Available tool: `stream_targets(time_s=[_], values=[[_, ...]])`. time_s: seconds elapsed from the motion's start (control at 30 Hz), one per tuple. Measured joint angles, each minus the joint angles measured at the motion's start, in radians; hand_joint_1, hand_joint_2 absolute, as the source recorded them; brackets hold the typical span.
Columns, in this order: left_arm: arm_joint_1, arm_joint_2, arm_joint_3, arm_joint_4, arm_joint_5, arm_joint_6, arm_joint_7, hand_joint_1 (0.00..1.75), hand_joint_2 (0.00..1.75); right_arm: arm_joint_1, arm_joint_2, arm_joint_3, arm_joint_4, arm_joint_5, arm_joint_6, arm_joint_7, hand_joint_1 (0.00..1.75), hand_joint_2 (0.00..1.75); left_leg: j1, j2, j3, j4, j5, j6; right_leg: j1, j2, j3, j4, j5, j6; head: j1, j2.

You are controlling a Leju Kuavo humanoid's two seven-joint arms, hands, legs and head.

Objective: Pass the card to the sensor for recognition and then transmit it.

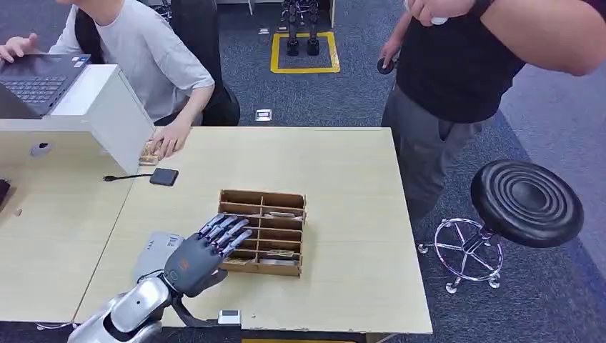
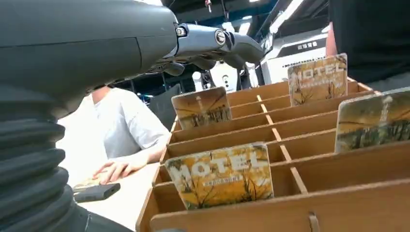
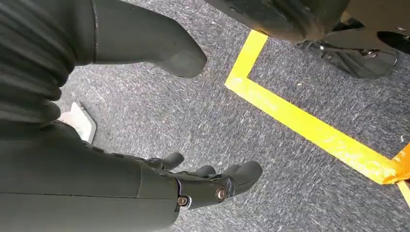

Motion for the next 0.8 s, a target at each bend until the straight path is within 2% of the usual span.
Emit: stream_targets(time_s=[0.1,0.13,0.17,0.37,0.8], values=[[0.011,0.000,0.004,0.002,0.008,-0.005,0.000,0.00,1.75,0.000,0.000,0.000,0.000,-0.004,0.000,0.000,0.00,1.75,0.000,0.000,0.000,0.000,0.000,0.000,0.000,0.000,0.000,0.000,0.000,0.000,0.000,0.000],[0.013,0.000,0.006,0.002,0.010,-0.008,-0.002,1.59,1.75,0.000,0.000,0.000,0.000,-0.005,0.000,0.000,0.00,1.75,0.000,0.000,0.000,0.000,0.000,0.000,0.000,0.000,0.000,0.000,0.000,0.000,0.000,0.000],[0.015,0.001,0.009,0.002,0.015,-0.013,-0.003,1.75,1.75,0.000,0.000,0.000,0.000,-0.005,0.000,0.000,0.00,1.75,0.000,0.000,0.000,0.000,0.000,0.000,0.000,0.000,0.000,0.000,0.000,0.000,0.000,0.000],[0.018,0.009,0.016,0.002,0.066,-0.079,-0.043,1.75,1.75,0.000,0.000,0.000,0.000,-0.009,0.000,-0.004,0.00,1.75,0.000,0.000,0.000,0.000,0.000,0.000,0.000,0.000,0.000,0.000,0.000,0.000,0.000,0.000],[0.019,0.010,0.018,0.003,0.093,-0.089,-0.057,1.75,1.75,0.000,0.000,0.000,0.000,-0.024,0.000,-0.009,0.00,1.75,0.000,0.000,0.000,0.000,0.000,0.000,0.000,0.000,0.000,0.000,0.000,0.000,0.000,0.000]])
